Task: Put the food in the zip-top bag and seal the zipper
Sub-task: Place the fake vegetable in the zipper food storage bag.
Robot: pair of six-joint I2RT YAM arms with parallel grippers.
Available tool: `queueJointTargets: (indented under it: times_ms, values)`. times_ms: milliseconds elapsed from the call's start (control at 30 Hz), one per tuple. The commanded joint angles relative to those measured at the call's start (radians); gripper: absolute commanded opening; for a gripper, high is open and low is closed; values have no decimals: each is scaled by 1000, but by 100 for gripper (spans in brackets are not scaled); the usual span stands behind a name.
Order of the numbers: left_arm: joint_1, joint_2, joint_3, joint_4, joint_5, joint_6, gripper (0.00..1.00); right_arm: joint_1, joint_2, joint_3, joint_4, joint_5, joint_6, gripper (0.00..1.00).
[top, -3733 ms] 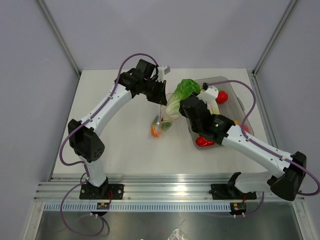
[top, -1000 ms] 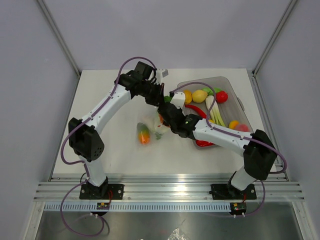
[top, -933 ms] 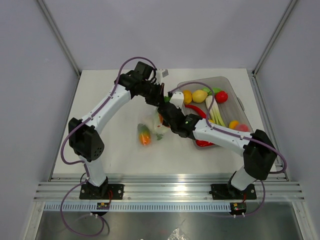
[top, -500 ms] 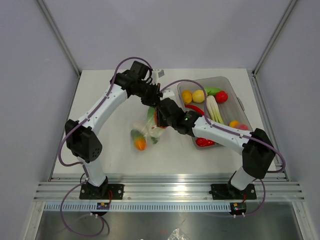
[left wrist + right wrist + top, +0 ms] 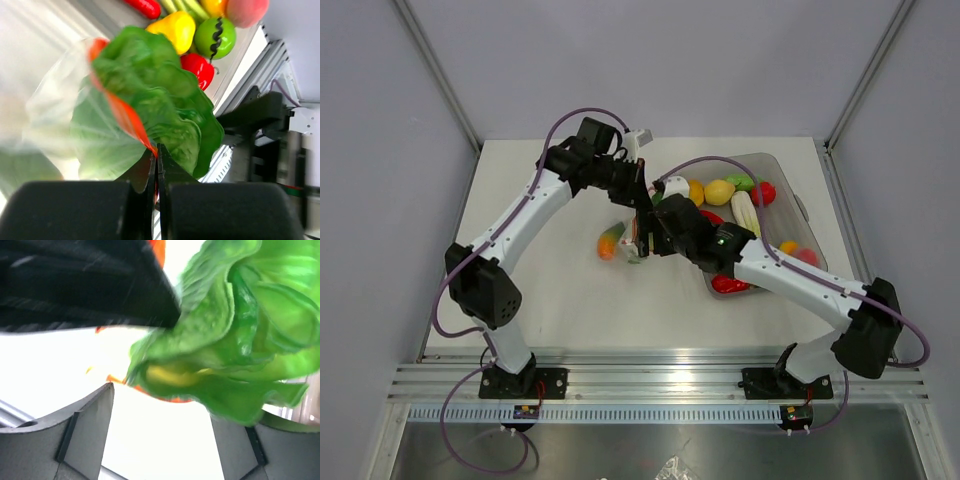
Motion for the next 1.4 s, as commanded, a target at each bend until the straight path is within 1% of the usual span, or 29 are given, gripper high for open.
queueJointTargets:
  times_ms: [0,167,333,433,533,567,600,633,667,700,733,767,800,833,900,933,967,1033,1067,1167,1267,1367]
  values:
    - [-9,18,71,108,93,-25,0,8,-128,10,4,27,21,80]
    - [-10,55,85,149,145,-63,0,8,-212,29,-28,44,24,78]
    - [-10,78,88,237,200,-138,0,8,-300,11,-60,79,50,77]
    - [-10,98,99,260,220,-164,0,7,-352,-23,-88,163,97,76]
    - [-10,99,99,274,220,-177,0,-30,-422,-78,-129,208,175,73]
    - [-10,101,99,275,223,-177,0,-51,-471,-105,-131,208,210,72]
    - [-10,96,97,280,223,-177,0,-101,-502,-142,-108,194,226,72]
    - [-9,96,97,284,226,-180,0,-146,-534,-223,-87,119,243,72]
    - [-9,93,97,284,225,-181,0,-189,-594,-262,-50,75,292,71]
    - [-9,93,99,286,225,-181,0,-267,-619,-300,-39,36,321,71]
    - [-9,95,103,287,225,-183,0,-296,-637,-360,-37,-5,352,71]
    - [-9,96,106,286,225,-184,0,-315,-660,-384,-31,-22,394,70]
    - [-9,96,109,283,223,-184,0,-336,-662,-406,-21,-38,418,71]
    - [-9,96,115,281,223,-184,0,-372,-654,-443,-4,-94,435,70]
    - [-7,95,118,284,222,-184,0,-410,-595,-466,65,-171,481,70]
    - [-7,96,125,286,222,-187,0,-433,-567,-478,88,-233,507,69]
    - [-7,98,128,284,222,-187,0,-436,-514,-483,135,-254,519,68]
    - [-7,99,138,277,222,-186,0,-436,-480,-510,186,-280,557,67]
    - [-7,101,140,272,222,-186,0,-436,-463,-524,264,-285,571,67]
    - [-7,101,142,271,232,-187,0,-439,-438,-579,381,-282,619,66]
    - [-7,98,146,260,229,-181,0,-441,-382,-573,427,-274,637,65]
    - [-7,95,152,248,225,-174,0,-441,-367,-580,495,-279,660,64]
